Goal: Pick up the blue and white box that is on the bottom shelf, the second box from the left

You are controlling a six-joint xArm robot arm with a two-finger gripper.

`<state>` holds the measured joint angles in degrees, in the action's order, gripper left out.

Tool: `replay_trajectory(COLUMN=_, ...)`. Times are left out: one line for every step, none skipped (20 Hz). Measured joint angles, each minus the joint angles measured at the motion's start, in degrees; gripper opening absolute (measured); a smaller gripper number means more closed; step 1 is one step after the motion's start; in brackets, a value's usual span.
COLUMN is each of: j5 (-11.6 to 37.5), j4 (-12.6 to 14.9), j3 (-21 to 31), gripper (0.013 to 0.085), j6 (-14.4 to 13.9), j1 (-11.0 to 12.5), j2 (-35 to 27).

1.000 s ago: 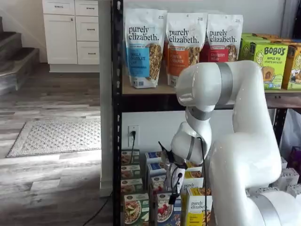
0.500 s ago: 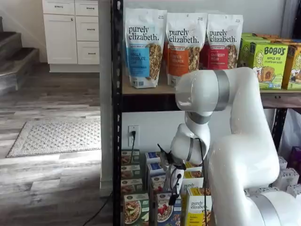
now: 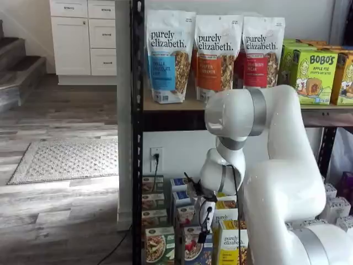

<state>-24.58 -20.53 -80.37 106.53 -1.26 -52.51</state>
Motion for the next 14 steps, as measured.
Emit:
replay_trajectory(j5=0.0, j4=0.3, j3=-0.2, gripper=0.0850, j6=-0.2, j1=0.0, j2=-0.2)
replay_trajectory(j5=0.0, j4=0.6, j3=-0.4, gripper=0.0850, j6=-0.5, j1=0.0, j2=-0.5)
replay_trajectory(j5=0.0, j4=0.8, j3=-0.6, gripper=0.0850, j6=-0.7, j1=0.0, j2=-0.7)
replay_trajectory(j5=0.0, j4=1.1, j3=-0.8, gripper=0.0850, j6=-0.9, j1=0.0, j2=-0.9)
replay_trajectory(j5=-0.1, j4=1.4, j3=-0.9, gripper=0.0850, j6=-1.1, j1=0.1, j2=-1.1)
replay_trajectory(j5=-0.1, j4=1.6, j3=-1.1, gripper=0.0850, j6=-1.3, j1=0.1, j2=-1.2)
replay_trajectory(j5=-0.2, j4=1.9, j3=-1.2, gripper=0.0850, j6=-1.6, j1=0.1, j2=-1.4)
replay_trajectory(j5=-0.3, j4=2.4, j3=-1.3, gripper=0.0850, j6=-2.0, j1=0.1, j2=-1.5)
replay_trajectory(j5=-0.3, j4=2.7, j3=-1.4, gripper=0.0850, j6=-2.3, j1=0.1, j2=-1.7)
replay_trajectory(j5=-0.4, j4=3.0, j3=-1.5, gripper=0.0850, j6=-2.6, j1=0.1, j2=-1.8)
replay_trajectory(j5=-0.4, j4=3.4, j3=-1.6, gripper=0.0850, j6=-2.9, j1=0.1, j2=-1.9)
replay_trajectory(j5=-0.5, j4=3.7, j3=-1.7, gripper=0.0850, j6=-3.2, j1=0.1, j2=-2.0)
replay_trajectory(j5=-0.5, j4=4.1, j3=-1.8, gripper=0.0850, j6=-3.5, j1=0.1, j2=-2.1)
replay_trajectory(j5=-0.5, j4=4.5, j3=-1.9, gripper=0.0850, j6=-3.8, j1=0.1, j2=-2.2)
